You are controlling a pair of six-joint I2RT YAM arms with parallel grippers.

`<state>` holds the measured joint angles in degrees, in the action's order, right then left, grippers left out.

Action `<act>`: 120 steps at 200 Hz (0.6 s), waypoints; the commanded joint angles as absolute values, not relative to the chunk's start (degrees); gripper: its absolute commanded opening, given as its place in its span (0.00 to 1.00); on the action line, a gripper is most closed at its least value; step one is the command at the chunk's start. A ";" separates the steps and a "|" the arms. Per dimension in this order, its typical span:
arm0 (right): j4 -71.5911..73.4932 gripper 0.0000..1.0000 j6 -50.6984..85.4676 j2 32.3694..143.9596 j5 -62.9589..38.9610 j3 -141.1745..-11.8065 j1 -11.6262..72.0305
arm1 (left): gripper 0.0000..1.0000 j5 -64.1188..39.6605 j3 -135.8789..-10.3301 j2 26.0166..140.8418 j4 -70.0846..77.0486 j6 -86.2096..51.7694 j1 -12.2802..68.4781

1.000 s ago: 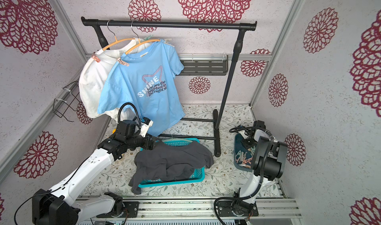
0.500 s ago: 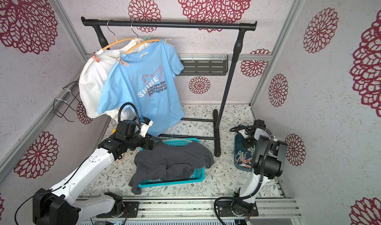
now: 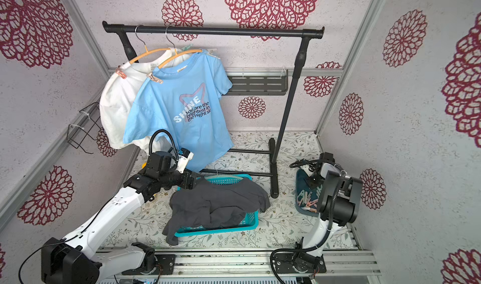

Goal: Use clothespins to secure the t-shirt on both sides of the hanger
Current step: Pick up the clothespin from the storage box.

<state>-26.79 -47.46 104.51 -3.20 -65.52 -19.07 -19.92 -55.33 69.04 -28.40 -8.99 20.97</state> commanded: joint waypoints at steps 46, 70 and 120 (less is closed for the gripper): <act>-27.95 0.25 -47.07 103.71 -4.23 -66.45 -19.10 | 0.78 -20.14 -54.93 69.08 -28.65 -8.57 20.47; -27.86 0.19 -46.94 103.23 -4.24 -65.96 -19.12 | 0.77 -20.23 -54.93 69.01 -28.65 -8.53 20.44; -26.89 0.11 -46.06 99.19 -5.84 -65.32 -18.90 | 0.77 -20.04 -54.71 68.21 -28.63 -8.61 20.40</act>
